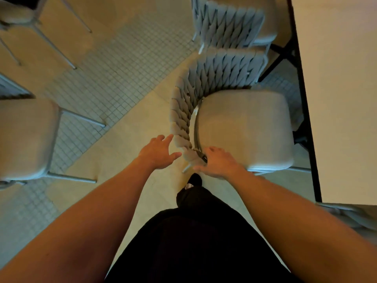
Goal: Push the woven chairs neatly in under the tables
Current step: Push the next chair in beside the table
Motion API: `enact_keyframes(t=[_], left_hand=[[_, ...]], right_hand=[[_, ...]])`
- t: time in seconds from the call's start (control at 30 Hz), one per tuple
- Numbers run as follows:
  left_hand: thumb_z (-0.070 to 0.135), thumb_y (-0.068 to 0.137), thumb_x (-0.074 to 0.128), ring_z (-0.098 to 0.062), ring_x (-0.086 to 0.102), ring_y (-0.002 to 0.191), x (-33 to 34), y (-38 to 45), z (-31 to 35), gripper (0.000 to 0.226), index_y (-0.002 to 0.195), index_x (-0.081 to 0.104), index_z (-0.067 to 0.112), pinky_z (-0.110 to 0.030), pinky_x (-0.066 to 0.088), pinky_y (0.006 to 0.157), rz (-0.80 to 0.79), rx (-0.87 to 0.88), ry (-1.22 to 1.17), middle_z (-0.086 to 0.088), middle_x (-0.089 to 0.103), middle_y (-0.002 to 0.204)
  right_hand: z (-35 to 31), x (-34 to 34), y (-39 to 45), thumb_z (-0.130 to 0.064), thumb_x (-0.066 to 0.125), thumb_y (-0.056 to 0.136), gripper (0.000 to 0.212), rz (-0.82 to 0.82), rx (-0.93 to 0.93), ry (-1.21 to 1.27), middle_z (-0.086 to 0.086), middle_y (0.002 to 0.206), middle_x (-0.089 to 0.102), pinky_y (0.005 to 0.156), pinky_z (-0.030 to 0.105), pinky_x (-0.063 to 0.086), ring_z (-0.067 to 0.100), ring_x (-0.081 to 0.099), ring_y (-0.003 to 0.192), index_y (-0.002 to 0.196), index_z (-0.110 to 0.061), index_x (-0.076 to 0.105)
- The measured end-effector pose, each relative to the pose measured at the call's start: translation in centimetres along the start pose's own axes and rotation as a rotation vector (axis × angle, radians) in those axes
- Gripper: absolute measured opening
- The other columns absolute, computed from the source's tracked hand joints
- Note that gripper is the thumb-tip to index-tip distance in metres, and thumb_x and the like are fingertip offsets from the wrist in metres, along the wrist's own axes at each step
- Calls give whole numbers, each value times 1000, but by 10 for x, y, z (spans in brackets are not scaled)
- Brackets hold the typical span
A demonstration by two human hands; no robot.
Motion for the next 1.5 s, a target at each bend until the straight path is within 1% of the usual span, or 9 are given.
enact_keyframes(t=[0.13,0.27,0.43,0.67,1.07,1.2,1.3,1.4,1.5], left_hand=[[65,94,49,-33,30,143,-29,31,8,85,160,18,22,-51,37,112,0,65,27,-13,29,159],[61,92,57,-34,33,141,-53,59,30,81,156,28,22,-52,38,110,5,153,43,-12,30,158],[64,91,54,-33,26,147,-65,101,50,86,159,21,25,-51,36,113,-59,250,140,-11,20,164],[64,96,48,-35,21,149,-72,149,70,85,161,14,21,-49,31,117,-185,439,378,-16,19,164],[69,93,46,-32,30,144,-86,208,84,83,157,25,21,-46,33,114,-340,803,727,-11,29,159],[73,91,43,-30,24,148,-82,215,86,87,159,18,25,-49,25,117,-375,896,867,-7,20,164],[80,86,42,-29,19,150,-77,222,83,94,160,15,28,-54,19,119,-408,910,932,-4,18,166],[89,78,39,-29,24,148,-71,231,73,101,158,21,30,-58,18,117,-425,924,1047,-2,26,163],[96,65,36,-31,36,141,-69,242,62,104,148,40,33,-59,25,111,-371,944,1216,0,40,154]], right_hand=[[5,-14,13,-71,55,89,80,13,28,54,11,146,47,104,49,42,35,45,131,148,-20,39],[15,-26,22,-73,52,91,84,28,79,90,15,149,44,105,50,41,38,43,133,150,-15,37],[26,-36,32,-72,54,90,85,60,168,179,13,154,40,109,52,39,36,40,137,152,-17,35],[40,-34,45,-76,52,88,88,82,352,332,12,154,41,108,52,40,37,41,137,153,-19,34],[-7,-26,80,-75,54,87,84,176,682,731,10,149,44,112,50,36,34,40,139,149,-20,39],[-24,-24,89,-77,53,85,86,218,780,851,7,152,44,114,53,35,35,39,141,150,-23,38],[-39,-19,96,-78,53,85,89,224,822,905,8,156,40,116,53,33,35,35,144,152,-22,36],[-54,-16,104,-76,51,84,86,206,832,932,7,155,41,113,54,33,33,36,143,151,-23,39],[-64,-17,106,-67,52,87,77,207,851,980,8,151,45,113,54,32,34,38,140,148,-22,42]])
Point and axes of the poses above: each hand's wrist, its own y-axis towards the middle knuckle, its own x-axis out of the palm, z = x × y, the point moved 9 cm from there along y, towards the middle knuckle
